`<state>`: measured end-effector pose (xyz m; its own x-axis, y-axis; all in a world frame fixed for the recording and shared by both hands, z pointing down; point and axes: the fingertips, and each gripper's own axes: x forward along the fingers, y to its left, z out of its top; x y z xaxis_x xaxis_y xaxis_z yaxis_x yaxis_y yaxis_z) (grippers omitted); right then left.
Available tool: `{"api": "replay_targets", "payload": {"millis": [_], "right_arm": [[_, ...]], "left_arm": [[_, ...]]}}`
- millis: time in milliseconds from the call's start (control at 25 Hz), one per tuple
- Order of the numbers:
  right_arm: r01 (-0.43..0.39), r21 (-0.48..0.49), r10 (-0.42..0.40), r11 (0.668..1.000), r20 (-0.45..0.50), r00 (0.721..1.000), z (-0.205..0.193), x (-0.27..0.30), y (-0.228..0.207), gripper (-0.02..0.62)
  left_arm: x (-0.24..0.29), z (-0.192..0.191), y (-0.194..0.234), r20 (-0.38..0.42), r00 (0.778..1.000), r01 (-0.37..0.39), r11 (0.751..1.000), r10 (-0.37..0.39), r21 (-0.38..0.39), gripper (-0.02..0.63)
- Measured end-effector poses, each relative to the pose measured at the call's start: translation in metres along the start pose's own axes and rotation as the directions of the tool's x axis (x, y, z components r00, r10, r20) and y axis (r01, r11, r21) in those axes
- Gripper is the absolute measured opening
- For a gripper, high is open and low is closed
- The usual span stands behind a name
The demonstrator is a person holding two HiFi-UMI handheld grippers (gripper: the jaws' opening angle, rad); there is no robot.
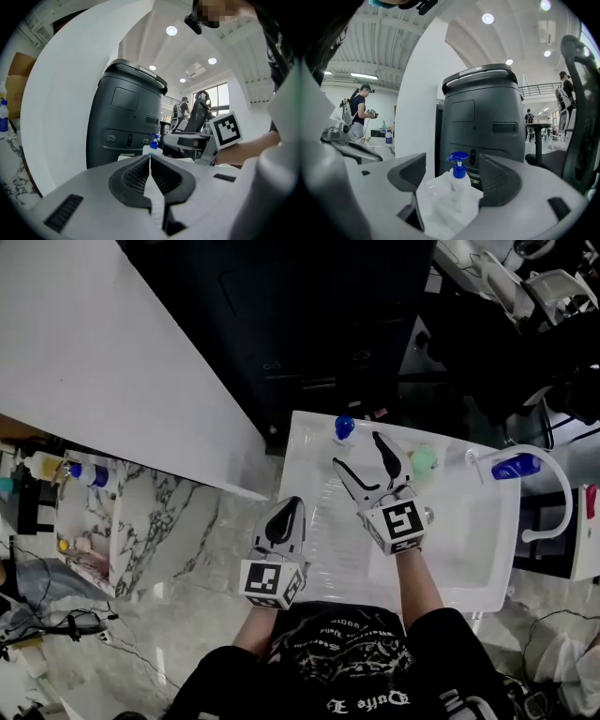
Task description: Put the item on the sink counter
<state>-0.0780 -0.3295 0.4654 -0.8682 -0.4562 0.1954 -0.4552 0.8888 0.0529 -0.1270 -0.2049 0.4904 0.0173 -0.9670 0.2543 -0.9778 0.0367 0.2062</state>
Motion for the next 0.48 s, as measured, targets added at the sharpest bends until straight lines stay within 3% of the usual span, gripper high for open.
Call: {"api": "replay_targets", "payload": {"millis": [240, 480], "right_arm": [[0.036, 0.014, -0.037, 0.999, 0.047, 0.998, 0.010, -0.048, 0.012, 0.339], [0.066, 0.036, -0.066, 0.997, 0.007, 0.998, -0.002, -0.087, 0.025, 0.339]], "left_arm": [[-0.018, 0.007, -0.017, 0.039, 0.999, 0.023, 1.000, -0.023, 0.009, 0.012], [-0.027, 0.010, -0.037, 0.076, 0.995, 0.061, 0.998, -0.063, 0.021, 0.012]]}}
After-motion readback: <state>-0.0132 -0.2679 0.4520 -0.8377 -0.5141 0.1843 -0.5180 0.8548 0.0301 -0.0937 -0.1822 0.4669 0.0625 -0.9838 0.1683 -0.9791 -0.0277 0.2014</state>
